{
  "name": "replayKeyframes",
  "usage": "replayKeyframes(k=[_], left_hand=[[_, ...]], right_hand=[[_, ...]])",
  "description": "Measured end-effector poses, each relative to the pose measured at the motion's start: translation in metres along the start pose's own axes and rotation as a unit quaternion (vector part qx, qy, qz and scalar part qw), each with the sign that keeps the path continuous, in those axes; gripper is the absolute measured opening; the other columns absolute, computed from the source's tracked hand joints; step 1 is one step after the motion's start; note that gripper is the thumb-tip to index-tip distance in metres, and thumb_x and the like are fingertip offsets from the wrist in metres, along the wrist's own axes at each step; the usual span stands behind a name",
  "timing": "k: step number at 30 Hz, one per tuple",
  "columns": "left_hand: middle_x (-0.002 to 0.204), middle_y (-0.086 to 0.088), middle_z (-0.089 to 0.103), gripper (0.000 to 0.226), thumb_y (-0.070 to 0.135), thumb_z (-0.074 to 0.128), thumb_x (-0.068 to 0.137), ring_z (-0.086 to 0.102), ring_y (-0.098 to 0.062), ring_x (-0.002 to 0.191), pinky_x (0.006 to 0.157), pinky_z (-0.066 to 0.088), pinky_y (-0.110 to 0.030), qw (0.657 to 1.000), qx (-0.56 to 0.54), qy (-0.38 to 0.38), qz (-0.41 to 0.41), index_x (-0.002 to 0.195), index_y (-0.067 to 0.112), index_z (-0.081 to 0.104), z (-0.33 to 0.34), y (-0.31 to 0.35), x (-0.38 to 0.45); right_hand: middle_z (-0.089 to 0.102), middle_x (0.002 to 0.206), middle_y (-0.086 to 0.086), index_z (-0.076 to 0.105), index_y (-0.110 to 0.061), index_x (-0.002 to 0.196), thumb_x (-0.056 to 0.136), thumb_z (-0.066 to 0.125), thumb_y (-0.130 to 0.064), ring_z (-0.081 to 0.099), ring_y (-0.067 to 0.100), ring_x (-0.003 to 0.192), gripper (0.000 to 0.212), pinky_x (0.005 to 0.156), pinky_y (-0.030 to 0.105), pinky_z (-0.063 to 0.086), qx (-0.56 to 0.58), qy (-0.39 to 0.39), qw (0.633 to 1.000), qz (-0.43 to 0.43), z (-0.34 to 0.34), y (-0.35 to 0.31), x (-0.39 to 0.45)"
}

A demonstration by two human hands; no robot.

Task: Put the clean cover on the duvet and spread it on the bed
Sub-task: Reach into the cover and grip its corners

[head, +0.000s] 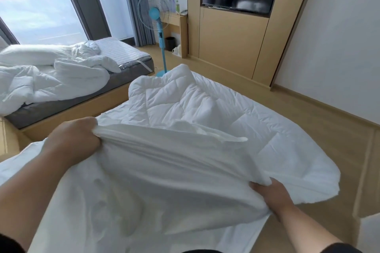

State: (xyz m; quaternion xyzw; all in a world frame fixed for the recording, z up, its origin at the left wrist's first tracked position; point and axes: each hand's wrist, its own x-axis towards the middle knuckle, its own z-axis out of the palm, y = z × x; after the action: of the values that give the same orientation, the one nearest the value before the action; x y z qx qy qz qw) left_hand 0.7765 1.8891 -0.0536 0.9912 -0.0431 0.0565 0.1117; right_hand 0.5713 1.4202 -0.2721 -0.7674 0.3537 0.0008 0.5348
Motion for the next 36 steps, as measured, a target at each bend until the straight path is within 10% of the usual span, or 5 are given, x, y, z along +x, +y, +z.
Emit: replayKeyframes(k=[14,19,26,31,36], left_hand=[[0.09,-0.004,0.059,0.016,0.009,0.055,0.075,0.054,-0.029,0.086,0.076,0.047,-0.04,0.995,-0.023,-0.068,-0.076,0.082,0.023,0.052,0.083,-0.046,-0.036],[0.113,-0.006,0.053,0.044,0.019,0.058,0.077,0.051,-0.032,0.108,0.085,0.044,-0.042,0.992,0.089,-0.076,-0.042,0.12,0.02,0.05,0.1,-0.009,-0.053],[0.139,-0.016,0.059,0.073,0.013,0.051,0.062,0.051,-0.039,0.134,0.114,0.018,-0.056,0.917,0.14,-0.05,0.369,0.134,0.007,0.062,0.168,0.091,-0.143],[0.158,-0.016,-0.035,0.085,0.014,0.032,0.094,-0.033,-0.045,0.143,0.109,-0.03,-0.063,0.89,0.242,-0.17,0.348,0.148,0.007,-0.032,0.216,0.159,-0.146],[0.134,-0.01,0.053,0.052,0.019,0.043,0.096,0.054,-0.034,0.12,0.103,0.041,-0.045,0.907,0.267,-0.218,0.241,0.146,0.016,0.031,0.217,0.178,-0.085]], right_hand=[[0.065,0.133,0.003,0.063,-0.023,0.134,0.092,0.058,-0.065,0.061,0.021,0.106,0.06,0.091,0.033,0.045,-0.108,-0.155,0.977,0.094,0.027,0.001,0.006],[0.064,0.137,0.006,0.062,-0.019,0.137,0.094,0.044,-0.07,0.06,0.026,0.118,0.069,0.092,0.032,0.044,-0.184,-0.135,0.968,0.109,0.037,0.013,0.001],[0.07,0.123,0.005,0.069,-0.019,0.125,0.089,0.062,-0.059,0.064,0.029,0.11,0.054,0.101,0.046,0.05,-0.024,-0.046,0.997,0.049,0.026,-0.019,0.0],[0.075,0.107,-0.006,0.071,-0.025,0.114,0.077,0.073,-0.061,0.069,0.02,0.101,0.052,0.099,0.045,0.054,0.085,-0.082,0.993,0.023,0.024,-0.046,-0.005],[0.077,0.1,-0.014,0.075,-0.03,0.105,0.075,0.077,-0.054,0.071,0.009,0.096,0.038,0.096,0.039,0.056,0.096,-0.135,0.986,-0.003,0.024,-0.048,0.003]])
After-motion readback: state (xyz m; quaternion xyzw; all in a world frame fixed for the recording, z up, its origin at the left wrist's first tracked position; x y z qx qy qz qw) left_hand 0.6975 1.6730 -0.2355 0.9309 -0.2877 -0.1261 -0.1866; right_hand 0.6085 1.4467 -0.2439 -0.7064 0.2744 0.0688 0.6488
